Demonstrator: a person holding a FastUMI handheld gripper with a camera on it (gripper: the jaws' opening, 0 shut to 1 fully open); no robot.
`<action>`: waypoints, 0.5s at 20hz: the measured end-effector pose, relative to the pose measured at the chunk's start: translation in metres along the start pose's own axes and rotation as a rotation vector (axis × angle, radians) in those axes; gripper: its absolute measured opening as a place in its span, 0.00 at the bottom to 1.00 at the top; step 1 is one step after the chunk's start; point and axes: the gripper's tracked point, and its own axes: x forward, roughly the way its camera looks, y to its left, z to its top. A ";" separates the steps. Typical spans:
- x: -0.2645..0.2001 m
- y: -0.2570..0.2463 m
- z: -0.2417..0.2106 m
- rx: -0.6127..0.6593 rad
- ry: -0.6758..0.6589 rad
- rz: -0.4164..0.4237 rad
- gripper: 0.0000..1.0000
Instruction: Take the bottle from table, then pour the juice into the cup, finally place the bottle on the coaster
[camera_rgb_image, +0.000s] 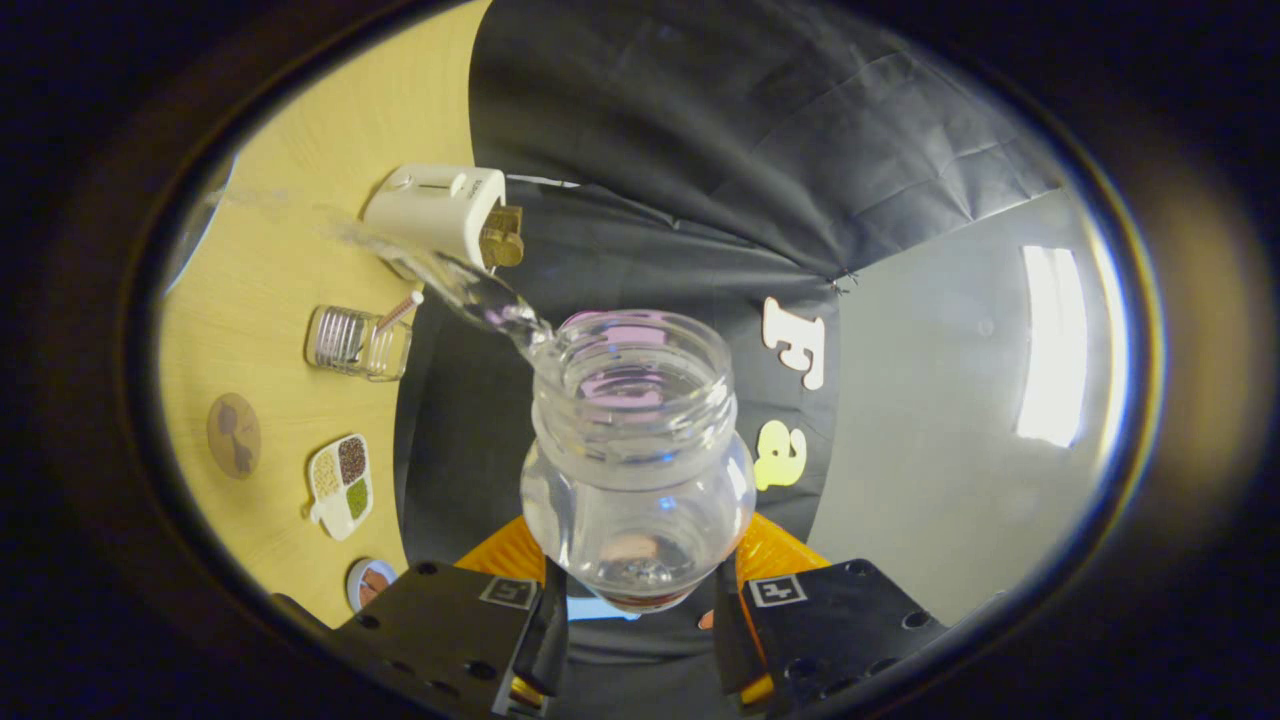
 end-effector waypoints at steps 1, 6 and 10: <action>0.000 -0.001 0.001 -0.004 -0.004 -0.004 0.61; 0.000 -0.005 0.000 -0.018 -0.016 -0.008 0.61; 0.001 -0.007 -0.001 -0.031 -0.024 -0.015 0.62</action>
